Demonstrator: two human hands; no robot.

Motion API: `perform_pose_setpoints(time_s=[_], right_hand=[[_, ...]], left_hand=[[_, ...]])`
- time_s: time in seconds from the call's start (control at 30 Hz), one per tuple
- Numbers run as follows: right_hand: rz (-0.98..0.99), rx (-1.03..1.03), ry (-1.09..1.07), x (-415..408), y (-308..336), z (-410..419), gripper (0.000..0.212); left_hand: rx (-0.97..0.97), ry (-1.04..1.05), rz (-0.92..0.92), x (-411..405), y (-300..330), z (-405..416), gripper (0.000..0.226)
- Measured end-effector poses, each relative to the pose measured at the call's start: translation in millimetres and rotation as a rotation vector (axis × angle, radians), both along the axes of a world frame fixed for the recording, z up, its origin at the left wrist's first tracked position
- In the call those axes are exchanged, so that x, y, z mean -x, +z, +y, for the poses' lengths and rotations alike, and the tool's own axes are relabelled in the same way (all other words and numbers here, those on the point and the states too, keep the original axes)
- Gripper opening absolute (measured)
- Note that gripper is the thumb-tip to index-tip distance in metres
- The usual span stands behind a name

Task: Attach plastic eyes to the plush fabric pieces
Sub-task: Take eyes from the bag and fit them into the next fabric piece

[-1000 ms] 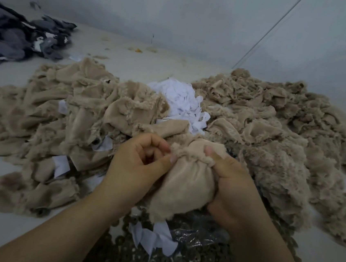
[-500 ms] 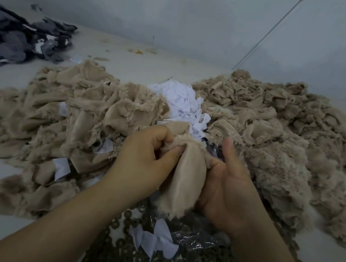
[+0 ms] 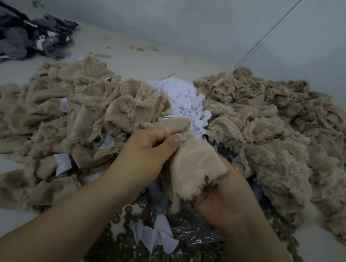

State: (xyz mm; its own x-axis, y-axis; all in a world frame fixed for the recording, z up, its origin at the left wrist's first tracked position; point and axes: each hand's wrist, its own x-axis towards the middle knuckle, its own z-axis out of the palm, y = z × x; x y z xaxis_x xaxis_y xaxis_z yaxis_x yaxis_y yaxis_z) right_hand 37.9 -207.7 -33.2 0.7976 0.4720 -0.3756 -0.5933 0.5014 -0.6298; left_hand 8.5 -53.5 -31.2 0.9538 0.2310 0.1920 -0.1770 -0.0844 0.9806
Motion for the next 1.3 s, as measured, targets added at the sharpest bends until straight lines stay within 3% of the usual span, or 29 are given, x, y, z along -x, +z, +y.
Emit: perform_pose_setpoints(time_s=[0.17, 0.27, 0.33, 0.5, 0.6, 0.83, 1.13, 1.3], right_hand=[[-0.032, -0.164, -0.055, 4.9, 6.1, 2.2, 0.083], [-0.198, -0.017, 0.012, 9.3, 1.0, 4.5, 0.058], [-0.195, 0.116, -0.046, 10.0, -0.8, 8.4, 0.044], [0.021, 0.08, -0.117, 7.8, 3.4, 9.0, 0.054], [0.017, 0.09, -0.117, 7.2, 4.8, 6.9, 0.059], [-0.013, 0.025, -0.061, 6.8, 4.4, 4.8, 0.074], [-0.108, 0.068, -0.019, 14.0, 3.0, 8.3, 0.055], [-0.107, 0.038, -0.031, 18.8, 5.1, 11.1, 0.051]], left_hand=[[0.103, -0.021, 0.046, 0.7, -6.6, -2.7, 0.029], [0.146, -0.046, 0.072, 1.5, -7.0, -2.4, 0.034], [0.121, -0.067, 0.075, 2.7, -6.5, -3.3, 0.027], [-0.08, -0.062, -0.032, 8.4, -2.8, -7.6, 0.007], [-0.203, -0.04, -0.092, 10.6, 1.7, -10.2, 0.014], [-0.083, -0.001, -0.058, 11.6, 5.6, -11.2, 0.03], [-0.181, -0.043, -0.131, 13.6, 5.0, -15.2, 0.026], [0.107, -0.04, -0.046, 10.6, -1.0, -15.4, 0.03]])
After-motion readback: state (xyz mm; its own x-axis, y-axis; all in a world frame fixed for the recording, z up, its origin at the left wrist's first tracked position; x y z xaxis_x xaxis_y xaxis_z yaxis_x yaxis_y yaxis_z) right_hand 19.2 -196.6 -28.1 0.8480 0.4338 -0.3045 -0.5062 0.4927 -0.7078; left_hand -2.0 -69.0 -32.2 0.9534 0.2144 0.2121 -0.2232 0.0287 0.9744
